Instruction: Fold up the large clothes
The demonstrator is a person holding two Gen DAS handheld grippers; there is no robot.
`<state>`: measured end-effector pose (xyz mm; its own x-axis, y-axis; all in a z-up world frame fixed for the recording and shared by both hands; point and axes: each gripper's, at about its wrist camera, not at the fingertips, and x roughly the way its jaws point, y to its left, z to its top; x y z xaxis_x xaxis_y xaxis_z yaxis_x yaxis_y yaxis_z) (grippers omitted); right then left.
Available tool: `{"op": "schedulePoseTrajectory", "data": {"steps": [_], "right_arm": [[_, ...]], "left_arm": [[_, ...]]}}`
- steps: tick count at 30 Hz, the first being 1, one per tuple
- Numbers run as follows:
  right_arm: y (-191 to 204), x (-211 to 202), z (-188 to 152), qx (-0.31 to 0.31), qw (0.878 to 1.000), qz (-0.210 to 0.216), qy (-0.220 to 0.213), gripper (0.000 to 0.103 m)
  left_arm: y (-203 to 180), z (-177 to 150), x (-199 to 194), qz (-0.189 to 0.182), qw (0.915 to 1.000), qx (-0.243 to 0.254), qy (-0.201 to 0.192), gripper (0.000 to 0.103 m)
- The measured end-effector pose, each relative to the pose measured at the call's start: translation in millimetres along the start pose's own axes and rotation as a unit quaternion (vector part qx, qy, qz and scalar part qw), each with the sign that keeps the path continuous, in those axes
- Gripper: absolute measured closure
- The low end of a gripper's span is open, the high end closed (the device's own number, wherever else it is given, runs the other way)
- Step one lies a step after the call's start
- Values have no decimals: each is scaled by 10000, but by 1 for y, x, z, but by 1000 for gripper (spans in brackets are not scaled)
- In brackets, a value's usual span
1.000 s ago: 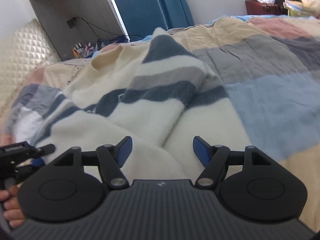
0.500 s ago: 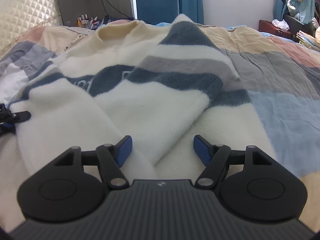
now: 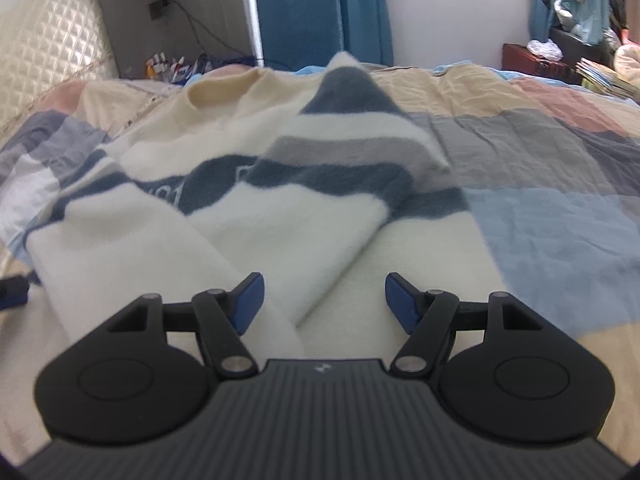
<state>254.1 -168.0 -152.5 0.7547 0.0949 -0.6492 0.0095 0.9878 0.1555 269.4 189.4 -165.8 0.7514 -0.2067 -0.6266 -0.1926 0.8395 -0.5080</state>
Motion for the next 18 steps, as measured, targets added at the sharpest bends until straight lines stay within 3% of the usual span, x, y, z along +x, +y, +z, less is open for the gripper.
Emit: {"op": "schedulePoseTrajectory", "data": {"steps": [7,18], "right_arm": [[-17,-27,-1,304,9995,-43,-45,34],[-54,-74,-9,1018,9948,-15,-39,34]], "left_arm": [[-37,-35,-32,77,9975,698,32,85],[-47,-75,-72,282,9958,862,129,85]]}}
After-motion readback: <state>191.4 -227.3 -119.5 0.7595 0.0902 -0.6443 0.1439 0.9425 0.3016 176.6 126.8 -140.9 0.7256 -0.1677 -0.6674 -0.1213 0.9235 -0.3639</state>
